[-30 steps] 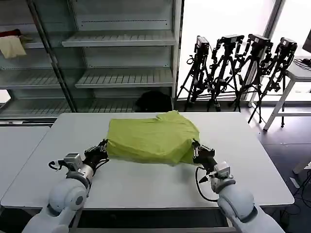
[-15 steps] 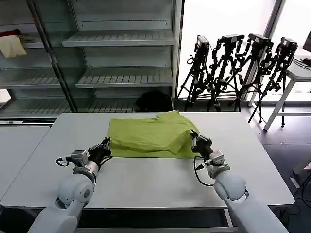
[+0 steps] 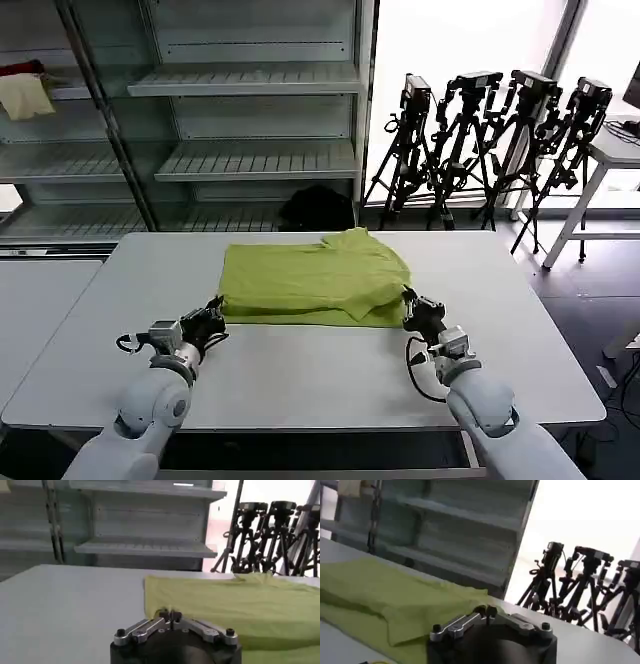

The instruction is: Fold and organize the clothes.

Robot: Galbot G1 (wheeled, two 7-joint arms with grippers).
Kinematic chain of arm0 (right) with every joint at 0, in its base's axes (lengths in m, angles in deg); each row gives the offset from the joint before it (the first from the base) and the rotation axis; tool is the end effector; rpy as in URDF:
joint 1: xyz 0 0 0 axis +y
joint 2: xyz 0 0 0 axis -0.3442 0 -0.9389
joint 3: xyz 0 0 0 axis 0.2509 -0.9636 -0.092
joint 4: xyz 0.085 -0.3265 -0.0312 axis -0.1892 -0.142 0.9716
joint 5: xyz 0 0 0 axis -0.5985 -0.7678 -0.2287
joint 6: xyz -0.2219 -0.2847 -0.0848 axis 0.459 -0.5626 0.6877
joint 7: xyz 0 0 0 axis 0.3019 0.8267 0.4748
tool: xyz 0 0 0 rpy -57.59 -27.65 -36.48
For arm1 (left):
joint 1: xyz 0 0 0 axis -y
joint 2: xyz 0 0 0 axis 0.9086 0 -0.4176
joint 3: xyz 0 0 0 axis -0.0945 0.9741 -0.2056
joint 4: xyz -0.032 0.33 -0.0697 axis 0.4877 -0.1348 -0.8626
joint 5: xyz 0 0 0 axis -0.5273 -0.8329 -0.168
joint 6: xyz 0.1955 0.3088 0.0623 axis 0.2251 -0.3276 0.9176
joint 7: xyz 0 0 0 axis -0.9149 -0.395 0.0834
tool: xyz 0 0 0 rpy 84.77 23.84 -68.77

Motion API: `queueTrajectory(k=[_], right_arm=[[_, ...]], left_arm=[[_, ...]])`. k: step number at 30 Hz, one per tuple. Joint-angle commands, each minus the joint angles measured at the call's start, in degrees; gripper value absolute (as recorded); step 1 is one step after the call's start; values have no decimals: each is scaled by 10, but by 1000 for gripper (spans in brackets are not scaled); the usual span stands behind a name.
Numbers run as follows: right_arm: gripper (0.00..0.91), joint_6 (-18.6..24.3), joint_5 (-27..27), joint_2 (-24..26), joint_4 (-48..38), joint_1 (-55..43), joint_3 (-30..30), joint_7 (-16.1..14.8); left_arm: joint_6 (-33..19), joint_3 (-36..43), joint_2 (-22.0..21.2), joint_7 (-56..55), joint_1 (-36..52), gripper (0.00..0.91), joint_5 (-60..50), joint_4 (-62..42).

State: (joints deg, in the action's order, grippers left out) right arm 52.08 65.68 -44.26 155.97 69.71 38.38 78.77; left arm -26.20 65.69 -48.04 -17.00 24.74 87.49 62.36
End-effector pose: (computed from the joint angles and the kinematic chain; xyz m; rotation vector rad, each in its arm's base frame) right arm 0.3404 -0.0227 -0.2770 0.3454 -2.9345 0.3733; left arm 0.3490 0.0488 -0.2449 -0.0694 -2.7867 0.0510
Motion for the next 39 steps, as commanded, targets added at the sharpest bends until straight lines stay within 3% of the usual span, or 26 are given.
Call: queueTrajectory(k=[1, 14, 15, 16, 17, 26, 32, 35, 39], right_arm=[[0, -18, 5, -6, 10, 35, 6, 22], [0, -4, 11, -27, -63, -32, 4, 17], [161, -1, 10, -27, -66, -35, 3, 16], [796, 2, 8, -28, -69, -39, 3, 16], [907, 4, 6, -31, -74, -46, 2, 15], [907, -7, 12, -31, -63, -38, 1, 24], [907, -65, 80, -12, 16, -1, 18, 45], [907, -121, 139, 8, 71, 27, 35, 62], [907, -163, 184, 24, 122, 49, 53, 76]], left_arm=[[2, 8, -3, 7, -3, 0, -27, -16], [12, 15, -8, 9, 13, 10, -28, -21], [11, 15, -8, 9, 14, 20, -28, -21], [11, 16, -8, 9, 15, 645, -28, -20], [11, 16, -8, 9, 16, 907, -28, -20], [34, 4, 3, 21, 7, 907, -29, -7], [64, -13, 21, 18, -13, 907, -16, 31], [65, -18, 31, 16, -28, 907, 9, 55], [65, -22, 37, 17, -35, 907, 24, 71]])
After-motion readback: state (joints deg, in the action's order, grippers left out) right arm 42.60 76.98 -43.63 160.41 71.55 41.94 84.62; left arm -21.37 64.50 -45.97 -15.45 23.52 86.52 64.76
